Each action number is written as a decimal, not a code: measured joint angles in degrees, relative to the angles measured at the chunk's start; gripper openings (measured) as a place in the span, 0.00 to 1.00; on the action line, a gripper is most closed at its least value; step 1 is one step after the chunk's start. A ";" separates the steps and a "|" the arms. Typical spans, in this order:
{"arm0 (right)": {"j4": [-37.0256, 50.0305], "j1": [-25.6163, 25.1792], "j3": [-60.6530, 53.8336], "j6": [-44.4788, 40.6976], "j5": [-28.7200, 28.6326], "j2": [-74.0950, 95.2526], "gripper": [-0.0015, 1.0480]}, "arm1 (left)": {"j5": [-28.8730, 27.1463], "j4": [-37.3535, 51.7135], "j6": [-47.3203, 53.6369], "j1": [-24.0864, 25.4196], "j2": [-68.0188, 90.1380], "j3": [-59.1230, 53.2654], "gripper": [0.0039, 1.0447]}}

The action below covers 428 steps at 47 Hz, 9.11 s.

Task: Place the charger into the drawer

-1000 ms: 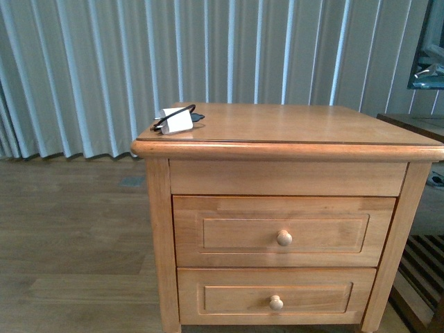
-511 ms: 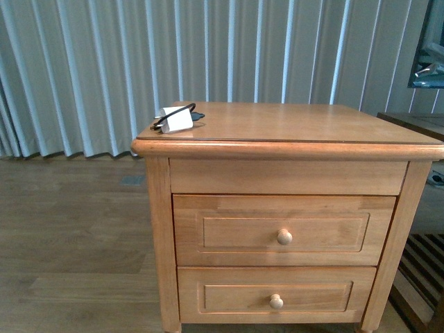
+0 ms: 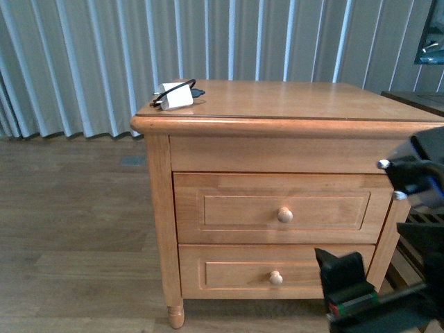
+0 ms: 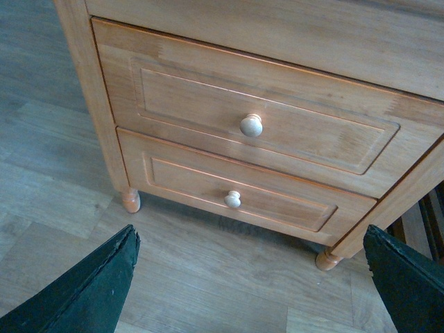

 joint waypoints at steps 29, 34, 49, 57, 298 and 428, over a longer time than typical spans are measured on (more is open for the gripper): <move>2.75 -0.66 26.12 0.98 9.31 30.16 0.92 | -0.02 0.00 0.00 0.00 0.00 0.00 0.94; 2.03 -1.09 29.97 0.96 9.64 33.88 0.92 | 0.00 0.00 0.00 0.00 0.00 0.00 0.94; -0.33 -2.05 40.09 0.90 10.51 42.95 0.92 | -0.02 0.00 0.00 0.00 0.00 0.00 0.94; -1.75 -2.43 44.74 0.98 11.23 46.10 0.92 | -0.02 0.00 0.00 0.00 0.00 0.00 0.94; -23.30 -52.13 -12.50 14.05 -42.40 -46.21 0.92 | -0.02 0.00 0.00 0.00 0.00 0.00 0.94; -23.30 -52.17 -12.55 14.05 -42.42 -46.25 0.92 | 9.44 17.33 4.46 -11.82 112.34 80.56 0.94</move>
